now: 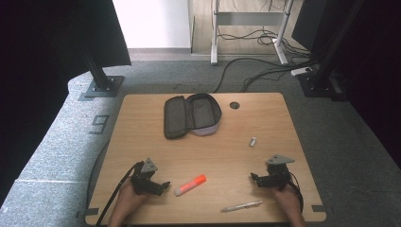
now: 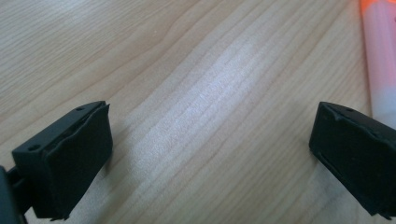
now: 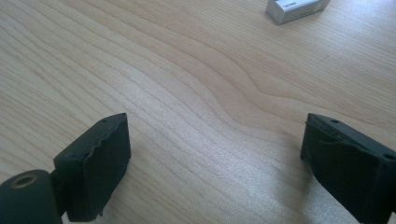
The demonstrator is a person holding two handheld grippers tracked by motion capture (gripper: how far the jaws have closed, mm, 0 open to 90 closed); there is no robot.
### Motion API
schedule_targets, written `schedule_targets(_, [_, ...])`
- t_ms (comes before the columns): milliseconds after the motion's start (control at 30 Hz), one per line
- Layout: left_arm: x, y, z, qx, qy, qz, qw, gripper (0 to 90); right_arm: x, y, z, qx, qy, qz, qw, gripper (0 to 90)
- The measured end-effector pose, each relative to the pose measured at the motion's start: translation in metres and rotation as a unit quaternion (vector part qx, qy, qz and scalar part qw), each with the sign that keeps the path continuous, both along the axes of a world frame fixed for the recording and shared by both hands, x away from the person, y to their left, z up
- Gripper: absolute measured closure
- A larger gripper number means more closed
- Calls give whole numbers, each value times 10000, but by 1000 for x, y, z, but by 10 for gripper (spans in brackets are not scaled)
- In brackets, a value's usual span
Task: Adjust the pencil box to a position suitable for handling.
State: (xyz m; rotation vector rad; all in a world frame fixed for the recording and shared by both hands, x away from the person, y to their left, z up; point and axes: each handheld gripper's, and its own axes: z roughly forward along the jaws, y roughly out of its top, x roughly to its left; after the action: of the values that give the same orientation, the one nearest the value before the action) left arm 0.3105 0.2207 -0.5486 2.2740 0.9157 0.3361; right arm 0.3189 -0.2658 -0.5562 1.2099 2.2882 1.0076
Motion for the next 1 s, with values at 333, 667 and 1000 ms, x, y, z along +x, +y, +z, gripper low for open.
schedule_targets(333, [-1, -1, 0, 3, 2, 44, 10000, 0, 0, 0, 0, -1, -1, 2, 10000, 81])
schedule_targets(667, [0, 2, 1, -27, -20, 43, 10000, 21, 0, 0, 0, -1, 0, 3, 10000, 81])
schedule_targets(1000, [2, 3, 4, -68, -3, 119, 9999, 67, 0, 0, 0, -2, -1, 3, 10000, 81])
